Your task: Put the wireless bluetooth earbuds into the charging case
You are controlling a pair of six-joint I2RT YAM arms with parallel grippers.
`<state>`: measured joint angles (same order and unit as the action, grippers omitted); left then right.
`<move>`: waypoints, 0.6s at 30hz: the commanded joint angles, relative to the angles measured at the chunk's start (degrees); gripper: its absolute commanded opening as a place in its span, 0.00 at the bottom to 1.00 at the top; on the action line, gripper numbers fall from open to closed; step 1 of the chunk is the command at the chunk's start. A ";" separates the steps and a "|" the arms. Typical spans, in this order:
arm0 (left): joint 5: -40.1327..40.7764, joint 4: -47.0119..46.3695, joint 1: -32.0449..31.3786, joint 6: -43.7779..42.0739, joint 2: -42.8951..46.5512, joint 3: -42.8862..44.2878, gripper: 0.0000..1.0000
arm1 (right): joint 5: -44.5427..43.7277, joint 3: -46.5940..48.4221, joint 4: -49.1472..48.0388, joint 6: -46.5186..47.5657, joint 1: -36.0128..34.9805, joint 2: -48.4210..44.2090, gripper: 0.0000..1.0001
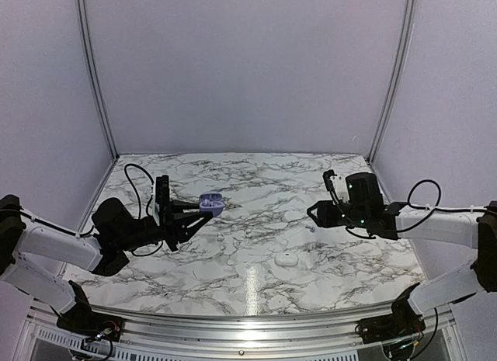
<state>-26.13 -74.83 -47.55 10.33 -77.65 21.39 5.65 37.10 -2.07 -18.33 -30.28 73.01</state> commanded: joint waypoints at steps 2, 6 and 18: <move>-0.71 -3.13 0.50 0.74 -0.39 0.23 0.00 | -9.95 0.38 3.61 -6.33 1.05 4.64 0.44; -0.66 -3.13 0.47 0.89 -0.27 0.32 0.00 | -13.69 1.38 5.72 -9.02 1.03 8.51 0.40; -0.67 -3.22 0.44 0.88 -0.43 0.48 0.00 | -12.13 1.45 0.28 -10.70 0.95 13.93 0.37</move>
<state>-26.13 -75.20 -47.35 11.20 -77.67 21.39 -6.59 36.91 1.48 -27.83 -29.65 85.36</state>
